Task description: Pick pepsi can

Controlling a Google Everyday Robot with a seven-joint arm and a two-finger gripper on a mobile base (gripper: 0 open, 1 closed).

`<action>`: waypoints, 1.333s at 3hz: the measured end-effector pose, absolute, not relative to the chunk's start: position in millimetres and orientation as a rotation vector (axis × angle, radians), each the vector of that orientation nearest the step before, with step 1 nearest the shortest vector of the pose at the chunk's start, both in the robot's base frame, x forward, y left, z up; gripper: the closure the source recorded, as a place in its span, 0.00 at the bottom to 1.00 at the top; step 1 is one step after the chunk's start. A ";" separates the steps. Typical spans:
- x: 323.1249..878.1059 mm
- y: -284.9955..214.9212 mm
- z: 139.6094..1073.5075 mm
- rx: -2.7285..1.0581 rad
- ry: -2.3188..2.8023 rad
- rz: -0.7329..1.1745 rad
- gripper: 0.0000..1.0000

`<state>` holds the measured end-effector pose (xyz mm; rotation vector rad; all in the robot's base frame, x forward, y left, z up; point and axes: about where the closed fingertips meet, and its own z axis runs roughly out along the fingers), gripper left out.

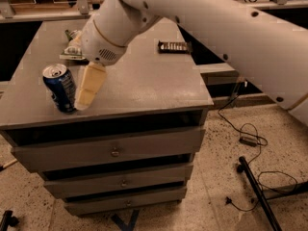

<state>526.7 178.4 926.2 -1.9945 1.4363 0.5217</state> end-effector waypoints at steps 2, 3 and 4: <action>560.7 220.6 894.5 -1.903 1.404 0.898 0.00; 558.5 220.4 893.6 -1.913 1.406 0.883 0.00; 555.0 223.6 891.5 -1.922 1.386 0.910 0.00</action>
Offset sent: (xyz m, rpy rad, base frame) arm 0.0462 0.0676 -0.0407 0.2746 0.3610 0.1384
